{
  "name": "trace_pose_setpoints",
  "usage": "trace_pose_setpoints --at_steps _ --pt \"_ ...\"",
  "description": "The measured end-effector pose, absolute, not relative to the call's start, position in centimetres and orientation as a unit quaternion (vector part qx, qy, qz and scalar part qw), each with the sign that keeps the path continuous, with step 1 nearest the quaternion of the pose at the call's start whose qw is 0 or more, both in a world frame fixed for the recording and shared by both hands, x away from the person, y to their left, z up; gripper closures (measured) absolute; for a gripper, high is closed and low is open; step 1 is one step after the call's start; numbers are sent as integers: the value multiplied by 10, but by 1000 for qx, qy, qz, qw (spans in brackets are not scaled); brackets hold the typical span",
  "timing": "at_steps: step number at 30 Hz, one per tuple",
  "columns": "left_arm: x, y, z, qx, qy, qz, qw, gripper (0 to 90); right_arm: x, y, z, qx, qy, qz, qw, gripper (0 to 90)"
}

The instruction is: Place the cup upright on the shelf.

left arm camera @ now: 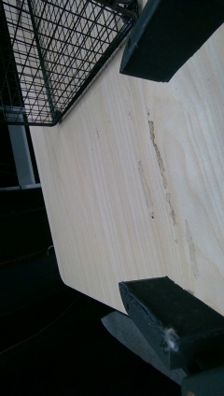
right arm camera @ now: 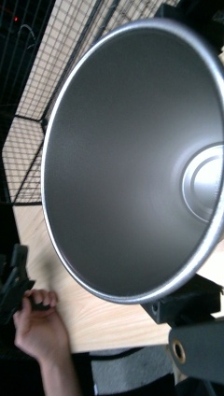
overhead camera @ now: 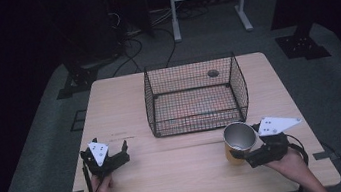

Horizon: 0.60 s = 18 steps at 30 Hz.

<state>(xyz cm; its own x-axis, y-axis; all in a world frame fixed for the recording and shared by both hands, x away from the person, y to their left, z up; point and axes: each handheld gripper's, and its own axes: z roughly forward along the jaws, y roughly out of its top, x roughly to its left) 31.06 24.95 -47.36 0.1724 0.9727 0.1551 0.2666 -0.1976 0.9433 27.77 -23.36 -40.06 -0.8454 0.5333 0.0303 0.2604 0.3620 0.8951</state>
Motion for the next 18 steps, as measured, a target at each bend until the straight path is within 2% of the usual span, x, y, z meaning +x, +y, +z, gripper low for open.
trace_pose_setpoints --at_steps 18 --pt "311 250 -474 644 481 427 414 0 298 -221 -357 235 805 532 118 139"
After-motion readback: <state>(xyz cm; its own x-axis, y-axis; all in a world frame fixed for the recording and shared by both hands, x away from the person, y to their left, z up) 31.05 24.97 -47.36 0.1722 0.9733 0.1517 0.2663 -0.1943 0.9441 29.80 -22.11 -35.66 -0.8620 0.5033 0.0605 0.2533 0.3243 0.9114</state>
